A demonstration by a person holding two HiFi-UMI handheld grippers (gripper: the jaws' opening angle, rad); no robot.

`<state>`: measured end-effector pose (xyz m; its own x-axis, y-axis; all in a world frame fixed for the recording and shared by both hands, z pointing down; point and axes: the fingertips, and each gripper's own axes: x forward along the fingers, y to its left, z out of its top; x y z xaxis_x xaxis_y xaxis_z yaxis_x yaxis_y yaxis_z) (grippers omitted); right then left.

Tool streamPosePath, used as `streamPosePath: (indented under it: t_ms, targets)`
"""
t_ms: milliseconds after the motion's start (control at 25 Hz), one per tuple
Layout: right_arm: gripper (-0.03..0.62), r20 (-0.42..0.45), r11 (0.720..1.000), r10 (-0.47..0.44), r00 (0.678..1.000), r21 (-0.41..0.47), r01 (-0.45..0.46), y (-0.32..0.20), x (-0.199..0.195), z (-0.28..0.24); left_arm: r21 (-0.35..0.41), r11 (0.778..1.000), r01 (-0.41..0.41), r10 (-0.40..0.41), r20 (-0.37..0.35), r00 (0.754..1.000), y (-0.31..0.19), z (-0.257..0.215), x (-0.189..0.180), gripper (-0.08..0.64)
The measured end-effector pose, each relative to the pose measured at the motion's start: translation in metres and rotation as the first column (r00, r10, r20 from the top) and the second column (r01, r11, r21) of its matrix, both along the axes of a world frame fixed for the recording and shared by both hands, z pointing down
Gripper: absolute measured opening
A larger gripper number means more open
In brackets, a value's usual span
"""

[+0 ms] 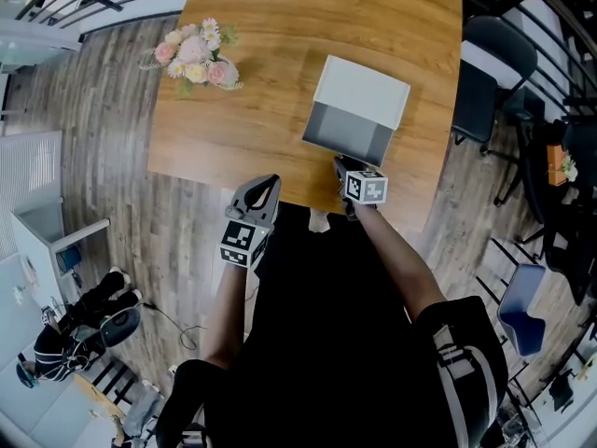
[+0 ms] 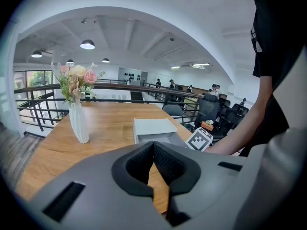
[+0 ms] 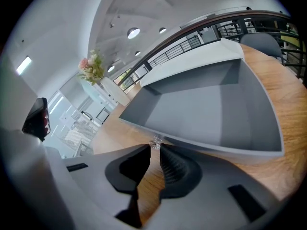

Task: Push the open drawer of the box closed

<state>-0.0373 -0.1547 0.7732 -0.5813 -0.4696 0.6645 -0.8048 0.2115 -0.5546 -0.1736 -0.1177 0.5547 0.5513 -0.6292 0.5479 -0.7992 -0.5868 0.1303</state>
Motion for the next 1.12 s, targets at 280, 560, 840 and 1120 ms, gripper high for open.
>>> streamPosePath:
  t_ms: [280,560,840,1120]
  targets:
    - [0.077,0.002,1.000,-0.009,1.000,0.006,0.009,-0.001,0.000,-0.005,0.009,1.000,-0.017,0.017,-0.014,1.000,-0.005,-0.001,0.003,0.021]
    - [0.075,-0.004,1.000,-0.012,1.000,0.009,0.012,-0.003,0.001,-0.006,0.009,1.000,-0.010,0.011,-0.024,1.000,-0.005,0.003,-0.001,0.021]
    - [0.075,-0.009,1.000,0.005,1.000,0.007,-0.005,-0.010,0.001,-0.002,0.010,1.000,-0.002,0.002,-0.023,1.000,-0.006,0.004,-0.007,0.021]
    - [0.074,-0.024,1.000,0.006,1.000,0.019,-0.006,-0.018,0.003,-0.003,0.014,1.000,0.012,-0.011,-0.034,0.999,-0.007,0.003,-0.009,0.021]
